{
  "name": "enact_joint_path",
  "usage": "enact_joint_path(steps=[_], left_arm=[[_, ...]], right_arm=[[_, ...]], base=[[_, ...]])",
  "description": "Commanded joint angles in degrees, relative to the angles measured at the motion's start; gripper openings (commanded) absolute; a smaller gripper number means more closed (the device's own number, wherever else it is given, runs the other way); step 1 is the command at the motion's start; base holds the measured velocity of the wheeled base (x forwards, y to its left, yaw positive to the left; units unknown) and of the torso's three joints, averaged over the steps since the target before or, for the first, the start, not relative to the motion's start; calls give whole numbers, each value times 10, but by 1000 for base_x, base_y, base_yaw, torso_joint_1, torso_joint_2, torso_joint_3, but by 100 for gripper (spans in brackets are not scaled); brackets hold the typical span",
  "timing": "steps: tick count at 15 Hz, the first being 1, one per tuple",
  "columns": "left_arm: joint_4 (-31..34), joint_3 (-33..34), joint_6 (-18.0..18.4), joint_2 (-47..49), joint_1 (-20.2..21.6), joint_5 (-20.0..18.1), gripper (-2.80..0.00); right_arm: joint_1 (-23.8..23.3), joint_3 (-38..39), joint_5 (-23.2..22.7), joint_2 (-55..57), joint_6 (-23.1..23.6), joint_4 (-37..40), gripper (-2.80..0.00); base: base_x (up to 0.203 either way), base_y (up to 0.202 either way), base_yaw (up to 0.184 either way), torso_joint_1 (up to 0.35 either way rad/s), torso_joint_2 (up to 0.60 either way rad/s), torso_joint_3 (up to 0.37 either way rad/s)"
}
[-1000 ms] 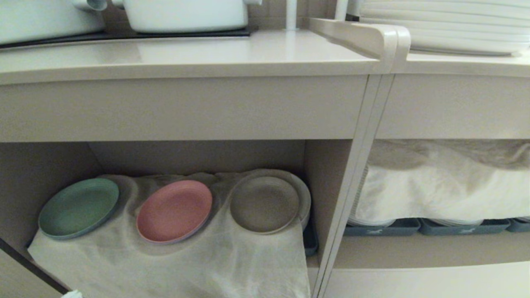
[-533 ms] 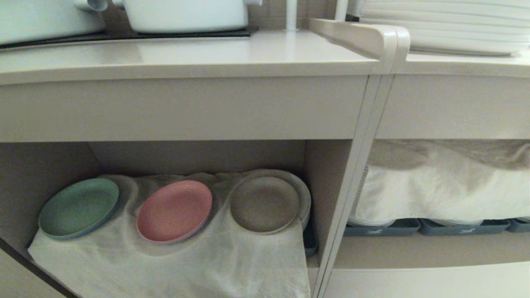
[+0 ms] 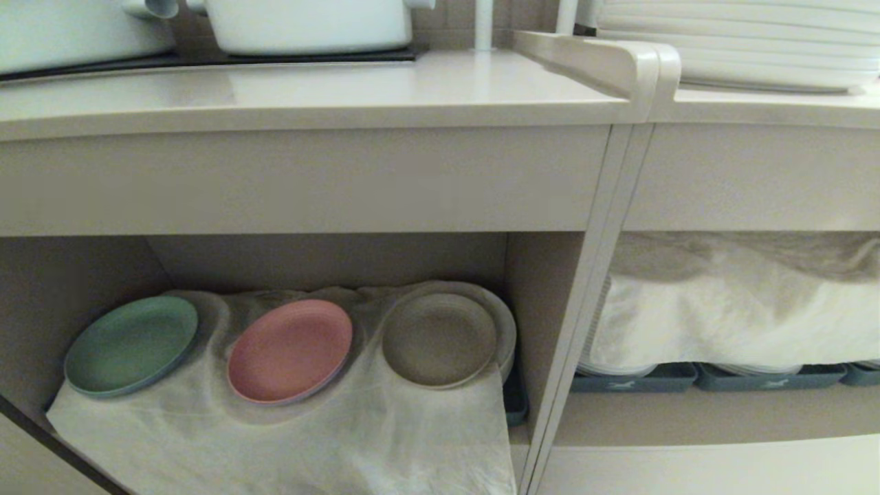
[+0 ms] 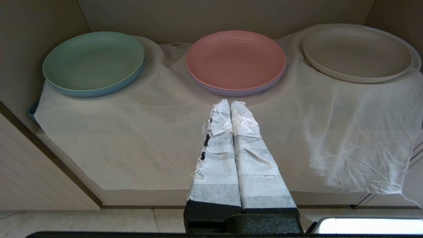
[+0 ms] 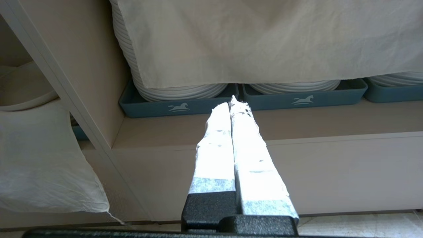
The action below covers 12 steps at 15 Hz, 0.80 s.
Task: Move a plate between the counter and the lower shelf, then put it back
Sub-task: Pick up the plate in the cupboard
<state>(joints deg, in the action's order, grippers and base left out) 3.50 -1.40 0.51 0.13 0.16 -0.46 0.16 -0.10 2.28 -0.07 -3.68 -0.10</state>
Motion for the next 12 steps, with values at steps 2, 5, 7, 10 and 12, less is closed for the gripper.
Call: enact_joint_path(steps=[2,5,7,10,12], left_arm=[[-29,8,0,0,0,1,-280],[-43,14,-1,0,0,2,-280],[-43,14,0,0,0,1,-280],[-43,14,-1,0,0,2,-280],[-43,14,-1,-1,0,1,-280]], right_arm=[[0,0,0,1,0,0,-280],[0,-1,0,1,0,0,-280],[0,0,0,1,0,0,-280],[0,-1,0,1,0,0,-280],[0,0,0,1,0,0,-280]], base=[[0,0,0,0,0,0],[0,0,0,0,0,0],[0,0,0,0,0,0],[0,0,0,0,0,0],[0,0,0,0,0,0]])
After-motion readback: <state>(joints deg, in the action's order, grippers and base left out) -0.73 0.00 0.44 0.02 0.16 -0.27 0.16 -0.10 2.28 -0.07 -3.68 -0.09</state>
